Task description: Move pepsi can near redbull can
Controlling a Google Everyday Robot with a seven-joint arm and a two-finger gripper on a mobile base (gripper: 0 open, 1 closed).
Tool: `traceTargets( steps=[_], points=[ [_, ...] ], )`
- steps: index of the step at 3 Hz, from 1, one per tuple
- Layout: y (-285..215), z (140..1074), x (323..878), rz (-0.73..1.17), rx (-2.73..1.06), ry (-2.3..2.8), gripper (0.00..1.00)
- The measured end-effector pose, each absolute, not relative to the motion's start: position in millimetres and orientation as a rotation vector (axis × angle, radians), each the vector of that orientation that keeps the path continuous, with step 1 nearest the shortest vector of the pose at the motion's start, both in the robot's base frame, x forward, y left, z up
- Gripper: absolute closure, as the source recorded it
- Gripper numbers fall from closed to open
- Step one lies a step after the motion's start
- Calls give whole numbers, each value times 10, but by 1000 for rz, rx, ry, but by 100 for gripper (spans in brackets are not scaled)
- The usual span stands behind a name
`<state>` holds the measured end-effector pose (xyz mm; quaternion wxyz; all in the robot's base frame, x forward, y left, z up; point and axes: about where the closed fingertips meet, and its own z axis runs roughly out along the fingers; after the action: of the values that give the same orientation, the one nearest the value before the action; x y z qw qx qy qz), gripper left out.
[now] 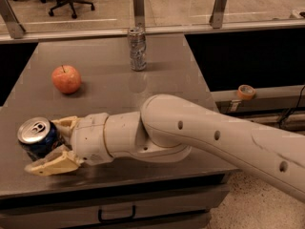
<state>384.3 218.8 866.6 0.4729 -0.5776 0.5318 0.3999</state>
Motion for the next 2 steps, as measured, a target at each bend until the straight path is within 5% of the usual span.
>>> traceTargets(
  steps=[2],
  points=[
    [1768,8706,4261,833,-1323,1416,87]
  ],
)
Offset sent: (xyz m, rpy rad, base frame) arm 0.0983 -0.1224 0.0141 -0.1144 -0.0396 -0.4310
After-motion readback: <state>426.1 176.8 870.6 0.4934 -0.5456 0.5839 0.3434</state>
